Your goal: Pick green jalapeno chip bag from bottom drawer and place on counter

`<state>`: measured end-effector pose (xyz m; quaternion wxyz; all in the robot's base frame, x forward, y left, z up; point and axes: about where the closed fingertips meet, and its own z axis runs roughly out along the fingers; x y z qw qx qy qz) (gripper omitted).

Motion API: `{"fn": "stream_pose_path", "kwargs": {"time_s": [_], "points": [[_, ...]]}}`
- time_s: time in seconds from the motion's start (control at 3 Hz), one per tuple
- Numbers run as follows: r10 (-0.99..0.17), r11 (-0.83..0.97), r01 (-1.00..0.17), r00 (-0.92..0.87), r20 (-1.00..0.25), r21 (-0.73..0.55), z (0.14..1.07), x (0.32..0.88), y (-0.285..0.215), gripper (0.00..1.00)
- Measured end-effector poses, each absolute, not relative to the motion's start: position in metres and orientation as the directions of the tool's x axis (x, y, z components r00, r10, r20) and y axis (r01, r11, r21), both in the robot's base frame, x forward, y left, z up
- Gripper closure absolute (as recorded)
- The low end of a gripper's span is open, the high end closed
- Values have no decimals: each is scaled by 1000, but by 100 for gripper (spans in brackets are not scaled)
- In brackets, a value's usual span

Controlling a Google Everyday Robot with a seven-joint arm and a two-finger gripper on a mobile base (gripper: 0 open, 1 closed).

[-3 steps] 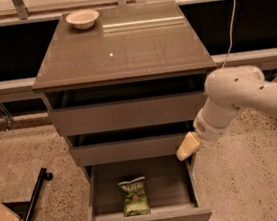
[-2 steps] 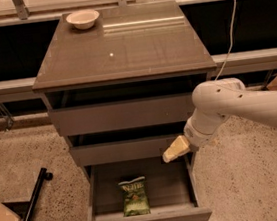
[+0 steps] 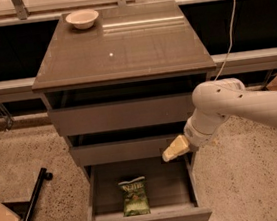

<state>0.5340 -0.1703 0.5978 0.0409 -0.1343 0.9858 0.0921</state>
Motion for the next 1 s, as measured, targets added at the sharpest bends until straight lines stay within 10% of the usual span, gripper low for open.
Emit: {"fn": "stream_pose_path", "kwargs": {"time_s": [1.0], "points": [[168, 934, 169, -985, 31, 314, 422, 617, -98, 0]]}}
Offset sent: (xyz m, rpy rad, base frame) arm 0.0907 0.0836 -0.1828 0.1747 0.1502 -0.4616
